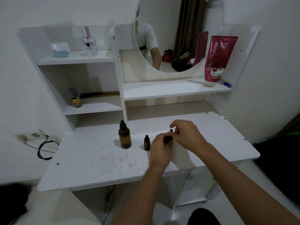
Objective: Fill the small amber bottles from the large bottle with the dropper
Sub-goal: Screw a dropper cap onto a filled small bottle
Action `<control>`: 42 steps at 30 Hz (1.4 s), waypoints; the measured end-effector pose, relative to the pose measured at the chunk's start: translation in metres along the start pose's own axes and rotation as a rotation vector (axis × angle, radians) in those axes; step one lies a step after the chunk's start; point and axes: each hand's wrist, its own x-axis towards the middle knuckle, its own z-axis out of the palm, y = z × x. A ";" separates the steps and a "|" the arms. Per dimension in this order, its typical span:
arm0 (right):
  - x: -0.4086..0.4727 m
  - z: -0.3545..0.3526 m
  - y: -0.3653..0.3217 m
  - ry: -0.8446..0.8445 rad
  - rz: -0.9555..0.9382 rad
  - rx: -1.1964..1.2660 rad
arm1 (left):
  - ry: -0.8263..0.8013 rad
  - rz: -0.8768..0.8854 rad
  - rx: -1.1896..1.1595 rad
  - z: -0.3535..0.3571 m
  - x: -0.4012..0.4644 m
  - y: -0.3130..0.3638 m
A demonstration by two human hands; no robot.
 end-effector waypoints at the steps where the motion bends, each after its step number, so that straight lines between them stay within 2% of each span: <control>1: 0.000 -0.002 0.000 0.018 -0.007 -0.006 | -0.001 -0.002 0.000 0.000 0.000 0.001; 7: -0.003 0.001 0.004 -0.039 -0.076 0.125 | 0.009 -0.004 0.044 -0.001 0.002 0.001; 10: -0.005 0.007 0.007 0.024 -0.020 0.079 | 0.008 -0.012 0.033 0.000 0.001 -0.002; 13: -0.005 0.004 0.010 0.050 -0.055 0.058 | 0.008 -0.008 0.025 0.001 0.000 0.000; 18: 0.000 0.002 0.013 -0.065 -0.114 0.069 | 0.002 -0.018 0.054 -0.001 0.000 0.002; 26: 0.002 0.002 0.013 -0.078 -0.087 -0.008 | 0.000 -0.031 0.064 -0.001 -0.001 0.005; 36: 0.014 -0.009 0.014 -0.250 -0.094 0.020 | -0.005 -0.051 0.091 0.000 -0.002 0.006; 42: 0.013 -0.006 0.012 -0.221 -0.057 0.026 | -0.003 -0.059 0.110 0.001 -0.002 0.007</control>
